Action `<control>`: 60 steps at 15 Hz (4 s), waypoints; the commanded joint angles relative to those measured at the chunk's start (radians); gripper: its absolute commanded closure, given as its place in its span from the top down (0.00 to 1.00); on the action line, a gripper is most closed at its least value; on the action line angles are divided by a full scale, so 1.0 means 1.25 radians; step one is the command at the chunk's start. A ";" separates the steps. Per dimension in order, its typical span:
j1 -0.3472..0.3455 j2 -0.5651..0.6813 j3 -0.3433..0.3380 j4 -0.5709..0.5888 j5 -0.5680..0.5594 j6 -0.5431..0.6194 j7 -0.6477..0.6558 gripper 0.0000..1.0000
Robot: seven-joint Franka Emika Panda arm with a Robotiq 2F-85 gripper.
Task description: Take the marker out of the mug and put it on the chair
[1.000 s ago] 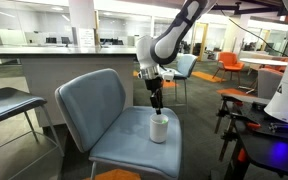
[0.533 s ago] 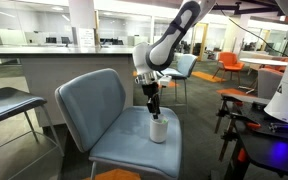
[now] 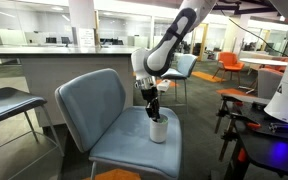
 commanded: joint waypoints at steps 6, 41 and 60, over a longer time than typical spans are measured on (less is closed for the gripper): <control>-0.005 -0.021 0.004 -0.036 0.019 0.000 0.019 0.53; 0.001 -0.304 -0.020 -0.161 -0.018 -0.081 0.016 0.05; 0.205 0.005 -0.078 0.063 -0.057 0.130 0.341 0.05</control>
